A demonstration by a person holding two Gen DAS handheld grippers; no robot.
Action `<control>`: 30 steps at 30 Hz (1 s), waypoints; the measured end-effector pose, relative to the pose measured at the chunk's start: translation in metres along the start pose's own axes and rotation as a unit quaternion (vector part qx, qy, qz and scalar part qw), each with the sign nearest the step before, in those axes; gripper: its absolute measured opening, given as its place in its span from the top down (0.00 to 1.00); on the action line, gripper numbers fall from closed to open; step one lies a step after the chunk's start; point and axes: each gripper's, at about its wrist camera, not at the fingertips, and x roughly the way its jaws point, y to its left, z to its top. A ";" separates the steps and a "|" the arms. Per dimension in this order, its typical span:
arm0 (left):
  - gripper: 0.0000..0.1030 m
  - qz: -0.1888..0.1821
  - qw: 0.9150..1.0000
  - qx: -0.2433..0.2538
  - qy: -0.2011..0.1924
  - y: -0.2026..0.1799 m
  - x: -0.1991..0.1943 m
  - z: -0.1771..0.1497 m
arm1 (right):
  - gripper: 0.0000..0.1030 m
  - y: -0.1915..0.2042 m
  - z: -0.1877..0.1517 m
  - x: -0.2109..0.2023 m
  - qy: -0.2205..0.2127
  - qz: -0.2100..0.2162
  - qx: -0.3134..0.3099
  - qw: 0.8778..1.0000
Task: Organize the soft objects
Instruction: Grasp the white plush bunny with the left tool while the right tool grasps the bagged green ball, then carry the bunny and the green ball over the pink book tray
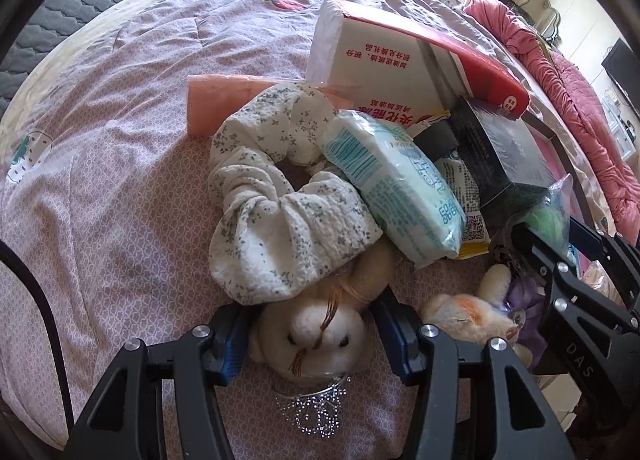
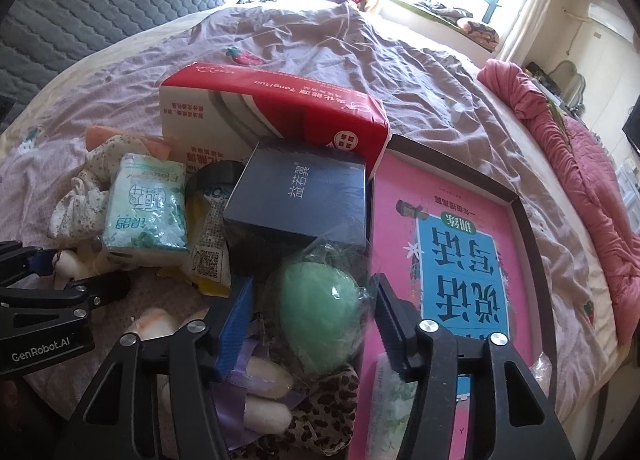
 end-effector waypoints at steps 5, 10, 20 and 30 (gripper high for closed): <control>0.50 0.015 1.000 0.019 -0.003 -0.006 0.000 -0.002 | 0.58 -0.003 -0.001 -0.001 -0.001 0.010 0.008 1.000; 0.58 0.004 1.000 0.023 -0.009 -0.006 -0.006 -0.004 | 0.59 -0.005 0.001 -0.014 -0.018 0.006 0.005 1.000; 0.59 -0.029 0.999 0.030 -0.023 -0.014 -0.038 -0.020 | 0.59 -0.012 0.005 -0.054 -0.057 0.011 0.018 0.998; 0.59 -0.048 0.997 0.030 -0.056 -0.024 -0.078 -0.021 | 0.59 -0.015 0.004 -0.081 -0.082 0.016 0.022 0.996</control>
